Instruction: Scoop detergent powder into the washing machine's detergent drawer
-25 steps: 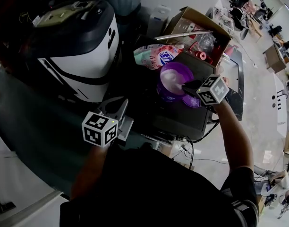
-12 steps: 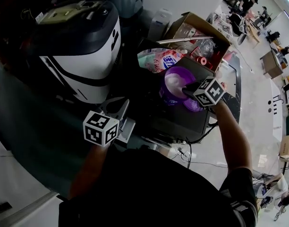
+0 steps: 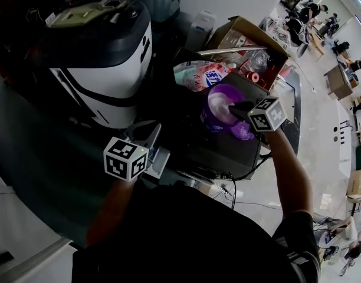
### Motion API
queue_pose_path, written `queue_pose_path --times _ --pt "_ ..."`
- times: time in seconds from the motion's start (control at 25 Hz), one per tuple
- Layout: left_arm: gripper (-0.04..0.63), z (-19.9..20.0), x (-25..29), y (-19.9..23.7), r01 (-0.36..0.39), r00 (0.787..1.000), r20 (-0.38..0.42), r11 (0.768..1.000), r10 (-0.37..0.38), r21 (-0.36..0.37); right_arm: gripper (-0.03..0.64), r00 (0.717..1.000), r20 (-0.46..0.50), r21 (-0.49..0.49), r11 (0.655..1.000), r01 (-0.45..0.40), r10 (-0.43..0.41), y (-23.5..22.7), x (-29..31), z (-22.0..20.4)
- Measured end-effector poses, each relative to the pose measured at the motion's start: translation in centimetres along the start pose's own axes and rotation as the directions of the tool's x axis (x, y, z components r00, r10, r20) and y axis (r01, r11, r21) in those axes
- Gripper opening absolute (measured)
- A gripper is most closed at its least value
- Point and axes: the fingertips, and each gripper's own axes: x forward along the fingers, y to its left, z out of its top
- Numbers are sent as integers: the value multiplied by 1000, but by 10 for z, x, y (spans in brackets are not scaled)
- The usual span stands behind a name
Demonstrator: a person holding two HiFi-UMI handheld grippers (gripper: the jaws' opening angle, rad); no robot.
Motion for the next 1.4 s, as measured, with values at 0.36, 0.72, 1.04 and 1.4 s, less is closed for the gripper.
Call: queue_pose_path --times 0.36,0.72,1.04,1.4 --pt "8 -1 1 -2 16 1000 -9 1000 -16 -5 20 965 260 288 953 -91 13 -13 -20 14" --pt "8 -5 -1 -3 24 1000 -9 1000 -24 -12 20 901 433 456 860 -228 9 -16 -34 19" --pt "8 -8 -6 -2 18 1000 -9 1000 -18 -20 20 827 559 450 813 -369 66 2 -46 39" --pt "8 -5 -19 11 -11 1000 8 999 12 -30 20 756 633 362 799 -480 166 47 -56 74"
